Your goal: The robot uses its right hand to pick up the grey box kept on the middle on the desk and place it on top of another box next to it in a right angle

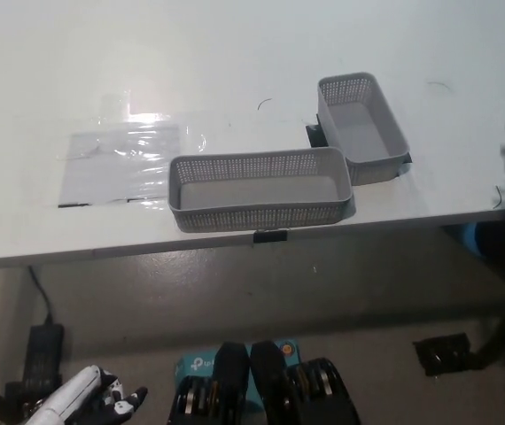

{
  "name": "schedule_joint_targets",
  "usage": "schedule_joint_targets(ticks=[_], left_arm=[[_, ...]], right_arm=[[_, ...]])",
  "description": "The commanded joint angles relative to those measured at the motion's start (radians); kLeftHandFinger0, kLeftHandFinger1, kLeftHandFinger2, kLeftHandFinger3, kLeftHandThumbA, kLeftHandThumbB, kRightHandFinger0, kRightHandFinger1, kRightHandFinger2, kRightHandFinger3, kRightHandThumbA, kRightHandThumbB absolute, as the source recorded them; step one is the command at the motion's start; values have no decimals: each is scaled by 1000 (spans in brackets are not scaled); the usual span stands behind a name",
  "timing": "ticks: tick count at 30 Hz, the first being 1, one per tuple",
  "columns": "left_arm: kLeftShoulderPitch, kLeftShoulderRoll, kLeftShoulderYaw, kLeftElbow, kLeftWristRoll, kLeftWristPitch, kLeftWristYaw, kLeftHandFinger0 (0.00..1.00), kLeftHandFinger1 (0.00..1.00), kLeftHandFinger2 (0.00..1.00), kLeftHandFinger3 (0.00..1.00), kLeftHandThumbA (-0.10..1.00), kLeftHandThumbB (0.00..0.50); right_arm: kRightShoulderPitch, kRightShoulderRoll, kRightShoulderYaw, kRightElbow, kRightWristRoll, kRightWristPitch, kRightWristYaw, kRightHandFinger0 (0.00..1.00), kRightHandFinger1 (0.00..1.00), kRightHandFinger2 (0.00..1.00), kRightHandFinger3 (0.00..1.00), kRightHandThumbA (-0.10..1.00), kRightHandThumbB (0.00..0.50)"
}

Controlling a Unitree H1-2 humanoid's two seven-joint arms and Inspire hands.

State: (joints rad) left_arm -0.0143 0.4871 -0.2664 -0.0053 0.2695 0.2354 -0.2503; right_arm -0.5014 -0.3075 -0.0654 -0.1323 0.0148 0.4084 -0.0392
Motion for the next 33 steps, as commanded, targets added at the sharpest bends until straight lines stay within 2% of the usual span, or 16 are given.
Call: schedule_joint_targets(ticks=[1, 5, 7, 9, 10, 11, 13, 14, 15, 17, 19, 22, 25, 29, 30, 33], left_arm=[[-5, 33, 17, -30, 23, 4, -19, 3, 0, 43, 180, 651, 181], [-13, 34, 21, -29, 28, 4, -28, 0, 0, 34, 173, 663, 186], [-23, 37, 22, -27, 27, 5, -36, 0, 2, 57, 238, 679, 191], [-21, 39, 22, -49, 32, 23, -42, 1, 11, 71, 245, 640, 158], [-18, 36, 25, -51, 31, 23, -39, 5, 15, 78, 234, 620, 160], [-18, 36, 26, -53, 32, 24, -40, 6, 16, 79, 232, 618, 160], [-19, 36, 30, -52, 27, 17, -44, 5, 1, 64, 218, 613, 172], [-22, 38, 28, -51, 37, 24, -46, 20, 6, 72, 228, 645, 182], [-21, 38, 28, -51, 40, 26, -46, 23, 8, 76, 233, 646, 181], [-22, 36, 30, -46, 38, 19, -47, 18, 5, 72, 223, 619, 167], [-19, 34, 33, -54, 38, 23, -48, 0, 0, 53, 205, 610, 172], [-26, 33, 36, -50, 35, 29, -56, 0, 0, 56, 237, 631, 173], [-29, 38, 37, -57, 39, 25, -65, 0, 0, 37, 234, 659, 176], [-37, 41, 39, -54, 44, 23, -69, 4, 11, 75, 222, 630, 161], [-36, 39, 41, -54, 43, 24, -69, 2, 5, 70, 216, 630, 167], [-43, 37, 41, -54, 48, 31, -71, 47, 22, 93, 218, 657, 189]], right_arm=[[-143, -57, 83, 24, -89, 23, 64, 542, 560, 609, 749, 141, 343], [-200, -84, 169, 55, -129, 46, 96, 509, 557, 611, 765, 204, 351], [-215, -90, 201, 91, -132, 31, 119, 525, 563, 623, 789, 170, 344], [-231, -105, 250, 138, -142, 28, 164, 584, 617, 694, 859, 162, 331], [-246, -117, 291, 168, -157, 22, 197, 661, 690, 768, 905, 149, 325], [-249, -118, 297, 173, -156, 20, 202, 683, 707, 779, 915, 143, 325], [-255, -125, 321, 204, -169, -13, 209, 757, 767, 831, 909, 108, 366], [-271, -130, 358, 239, -194, -25, 227, 828, 843, 905, 965, 200, 341], [-279, -130, 368, 252, -198, -27, 234, 852, 864, 919, 978, 204, 341], [-303, -131, 394, 289, -210, -26, 252, 1000, 1000, 1000, 1000, 248, 354], [-338, -147, 449, 325, -251, -22, 294, 1000, 1000, 1000, 1000, 310, 376], [-375, -172, 512, 368, -290, -45, 343, 1000, 1000, 1000, 1000, 268, 369], [-397, -188, 558, 408, -310, -58, 380, 1000, 1000, 1000, 1000, 286, 394], [-407, -189, 582, 446, -349, -104, 360, 1000, 1000, 1000, 1000, 286, 383], [-415, -181, 586, 475, -363, -126, 345, 1000, 1000, 1000, 1000, 278, 354], [-418, -162, 573, 514, -385, -189, 292, 1000, 1000, 1000, 1000, 209, 340]])
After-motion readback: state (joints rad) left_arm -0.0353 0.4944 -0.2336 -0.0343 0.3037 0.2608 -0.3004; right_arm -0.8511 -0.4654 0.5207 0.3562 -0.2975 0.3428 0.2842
